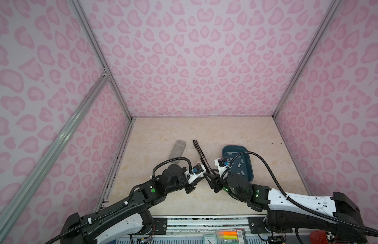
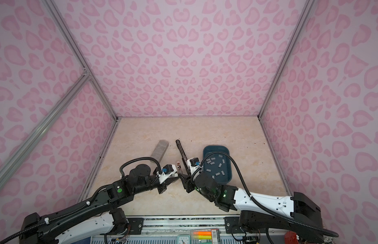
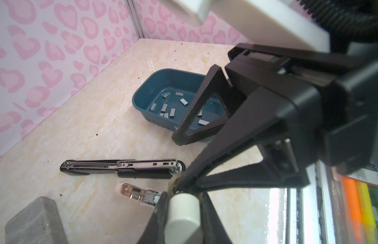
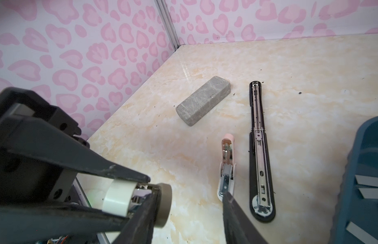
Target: Load the staples into the stapler
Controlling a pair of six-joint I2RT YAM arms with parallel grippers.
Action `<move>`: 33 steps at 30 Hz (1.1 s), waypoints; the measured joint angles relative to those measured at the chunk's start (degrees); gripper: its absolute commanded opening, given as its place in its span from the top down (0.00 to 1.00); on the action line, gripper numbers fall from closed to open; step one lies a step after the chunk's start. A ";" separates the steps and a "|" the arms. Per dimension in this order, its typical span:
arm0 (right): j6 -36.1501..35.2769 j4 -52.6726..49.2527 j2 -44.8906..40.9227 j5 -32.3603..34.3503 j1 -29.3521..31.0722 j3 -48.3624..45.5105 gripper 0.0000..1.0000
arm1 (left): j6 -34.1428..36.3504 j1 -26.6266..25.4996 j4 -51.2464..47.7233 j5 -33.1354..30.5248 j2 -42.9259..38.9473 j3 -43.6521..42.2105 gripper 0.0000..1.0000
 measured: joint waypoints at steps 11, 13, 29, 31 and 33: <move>0.37 -1.14 0.02 0.68 -0.09 1.27 0.49 | 0.00 -0.11 0.17 0.98 -0.52 0.00 0.96; 0.44 -0.85 -0.07 0.63 -0.09 0.96 0.49 | 0.00 -0.11 0.00 1.03 -0.59 0.00 0.96; -0.04 -1.60 1.31 2.84 -0.20 1.33 0.48 | -0.02 -0.13 0.17 1.62 -1.33 0.00 0.96; -0.04 -1.64 1.38 3.06 -0.15 1.46 0.49 | -0.02 -0.13 0.22 1.66 -1.70 0.00 0.96; -0.04 -1.62 1.57 3.23 -0.15 1.51 0.49 | -0.02 -0.13 0.22 1.64 -2.01 -0.02 0.96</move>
